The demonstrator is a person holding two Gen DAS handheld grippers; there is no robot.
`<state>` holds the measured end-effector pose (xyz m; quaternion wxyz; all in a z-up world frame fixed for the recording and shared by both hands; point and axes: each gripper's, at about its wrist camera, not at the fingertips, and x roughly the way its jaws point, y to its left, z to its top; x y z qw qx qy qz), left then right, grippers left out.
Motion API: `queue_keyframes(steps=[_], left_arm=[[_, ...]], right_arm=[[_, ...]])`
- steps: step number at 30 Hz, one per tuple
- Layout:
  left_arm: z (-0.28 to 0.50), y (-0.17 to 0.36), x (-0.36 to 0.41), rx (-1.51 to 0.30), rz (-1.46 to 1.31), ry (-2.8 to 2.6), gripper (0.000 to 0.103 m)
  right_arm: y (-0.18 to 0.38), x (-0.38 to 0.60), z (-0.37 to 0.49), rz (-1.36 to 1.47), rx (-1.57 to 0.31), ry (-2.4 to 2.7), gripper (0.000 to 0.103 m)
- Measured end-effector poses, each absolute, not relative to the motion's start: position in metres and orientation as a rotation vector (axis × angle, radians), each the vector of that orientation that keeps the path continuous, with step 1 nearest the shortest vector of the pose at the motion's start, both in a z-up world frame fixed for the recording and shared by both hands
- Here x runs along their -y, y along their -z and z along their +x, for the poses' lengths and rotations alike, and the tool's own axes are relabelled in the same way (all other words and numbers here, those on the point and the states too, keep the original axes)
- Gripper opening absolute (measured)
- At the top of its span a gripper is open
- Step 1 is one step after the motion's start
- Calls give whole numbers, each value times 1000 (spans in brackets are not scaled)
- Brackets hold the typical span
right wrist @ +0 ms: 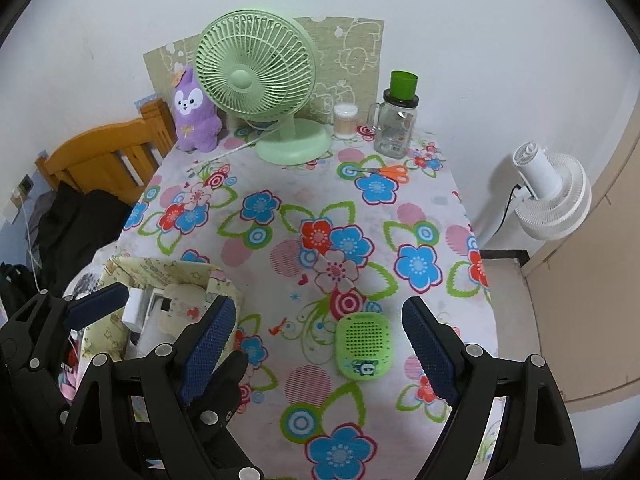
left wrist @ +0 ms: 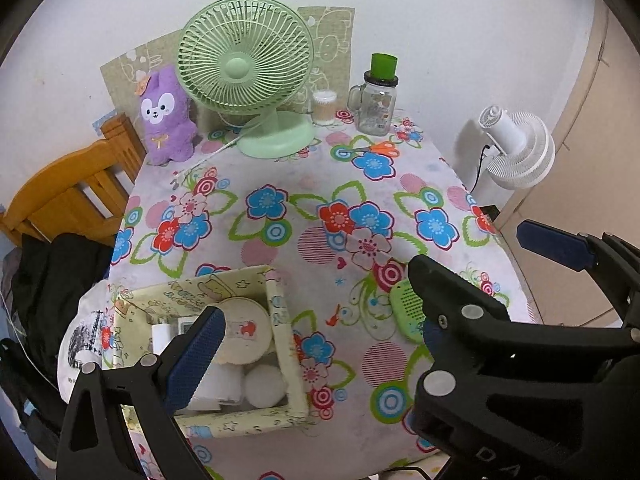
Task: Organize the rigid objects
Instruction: 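Withdraw both grippers from the box toward the green panda speaker, then grasp the green panda speaker with the left gripper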
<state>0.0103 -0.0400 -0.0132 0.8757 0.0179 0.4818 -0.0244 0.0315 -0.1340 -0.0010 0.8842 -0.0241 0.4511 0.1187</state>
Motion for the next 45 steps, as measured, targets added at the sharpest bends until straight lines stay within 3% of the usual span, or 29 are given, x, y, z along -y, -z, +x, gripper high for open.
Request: queue_keyframes(steps=[24,45], left_arm=[[26,26,112,-998,-45,-16,100],[65,120,143,-1119,-76,-68,100]], right_arm=[[12,217,55,-73,-947,-303,88],[103,255,96,-89,-1063,-339,88]])
